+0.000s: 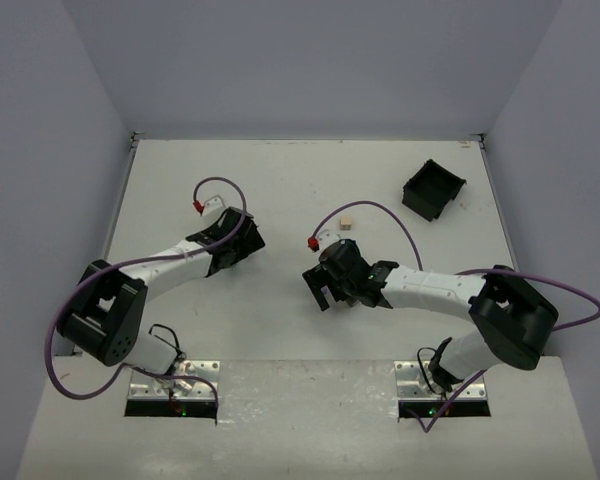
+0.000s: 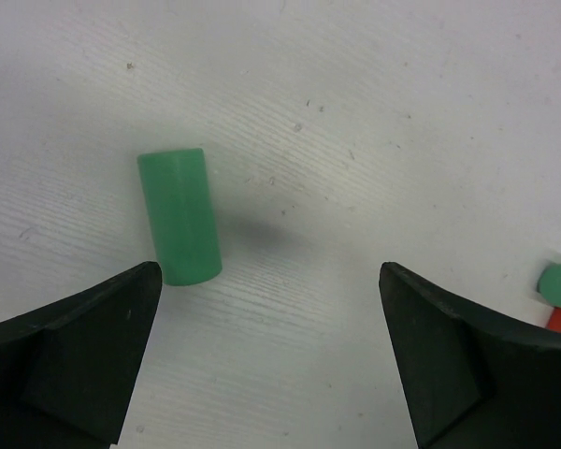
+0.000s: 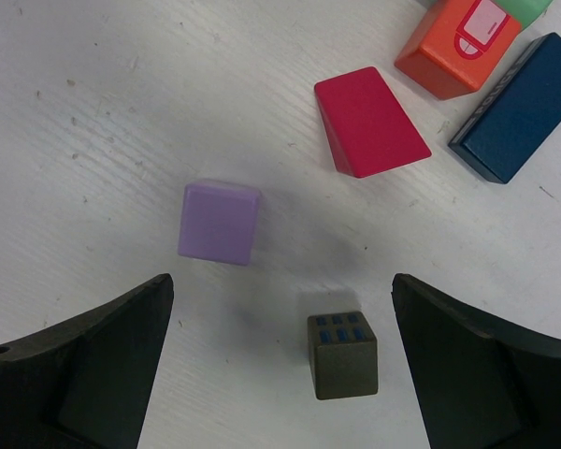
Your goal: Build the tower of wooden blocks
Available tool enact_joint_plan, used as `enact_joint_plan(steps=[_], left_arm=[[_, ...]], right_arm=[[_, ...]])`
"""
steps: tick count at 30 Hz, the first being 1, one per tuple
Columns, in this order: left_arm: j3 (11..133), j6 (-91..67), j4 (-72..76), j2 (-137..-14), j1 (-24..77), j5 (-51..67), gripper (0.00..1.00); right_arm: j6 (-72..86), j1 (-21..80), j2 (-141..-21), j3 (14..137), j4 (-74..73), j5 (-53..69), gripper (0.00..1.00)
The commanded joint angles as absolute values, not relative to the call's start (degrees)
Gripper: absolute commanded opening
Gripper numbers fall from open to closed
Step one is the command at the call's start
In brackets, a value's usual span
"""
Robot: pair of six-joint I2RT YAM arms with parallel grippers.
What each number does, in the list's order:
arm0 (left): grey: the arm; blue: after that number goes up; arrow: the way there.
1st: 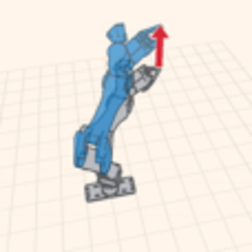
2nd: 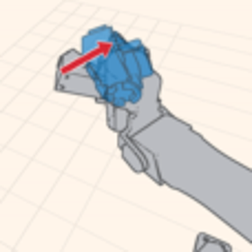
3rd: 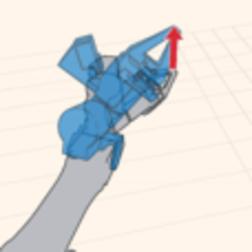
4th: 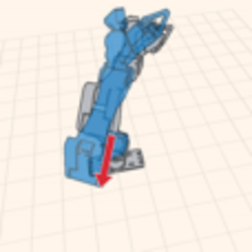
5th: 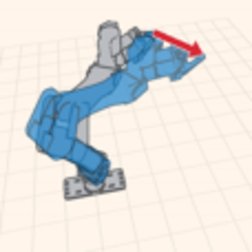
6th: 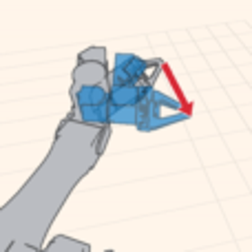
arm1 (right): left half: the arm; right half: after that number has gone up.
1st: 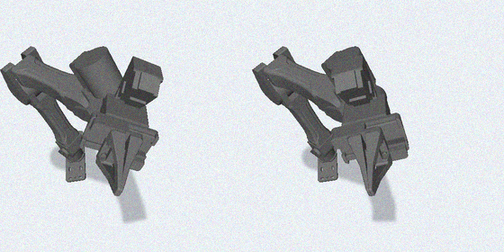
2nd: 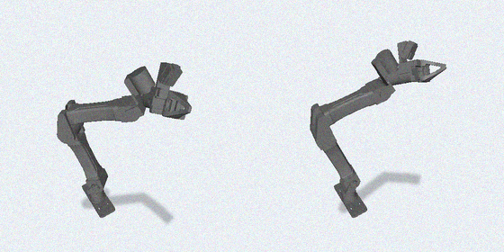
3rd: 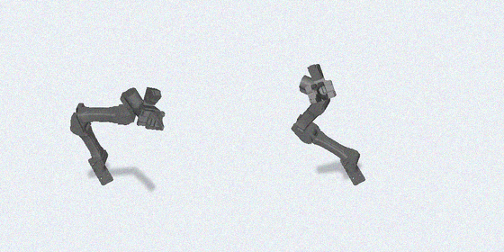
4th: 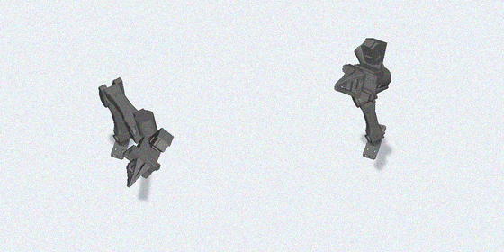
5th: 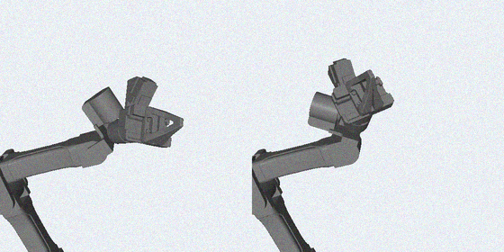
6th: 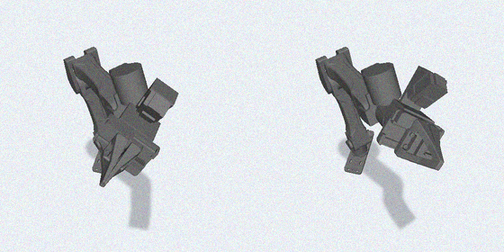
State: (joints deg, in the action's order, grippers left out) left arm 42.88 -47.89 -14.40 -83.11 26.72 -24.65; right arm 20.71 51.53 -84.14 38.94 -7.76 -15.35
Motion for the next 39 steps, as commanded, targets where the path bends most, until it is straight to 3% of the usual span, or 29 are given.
enact_joint_plan(steps=[1,12,21,24,27,35,39], left_arm=[[41.74,-45.87,-13.64,-76.86,27.56,-21.95,1.00],[39.21,-46.07,-20.04,-58.27,27.60,-29.46,1.00],[34.52,-46.91,-19.51,-52.43,27.60,-32.30,1.00],[34.01,-46.76,-19.07,-52.92,27.60,-32.52,1.00],[34.18,-46.58,-18.90,-53.45,27.51,-32.35,1.00],[34.10,-46.58,-18.71,-53.61,27.51,-32.16,1.00],[33.94,-46.46,-18.36,-53.79,27.52,-31.89,1.00]], right_arm=[[20.82,52.00,-83.50,41.22,-6.25,-14.76,0.99],[25.59,54.19,-86.39,43.15,-4.71,-18.15,0.93],[32.04,55.06,-93.38,48.44,-8.45,-21.75,0.68],[31.27,55.55,-95.03,49.78,-8.81,-20.21,0.48],[30.02,55.73,-95.79,51.16,-9.68,-18.77,0.37],[22.19,55.81,-94.60,51.76,-10.24,-15.38,0.20],[0.57,55.81,-91.63,49.77,-1.40,1.01,0.17]])
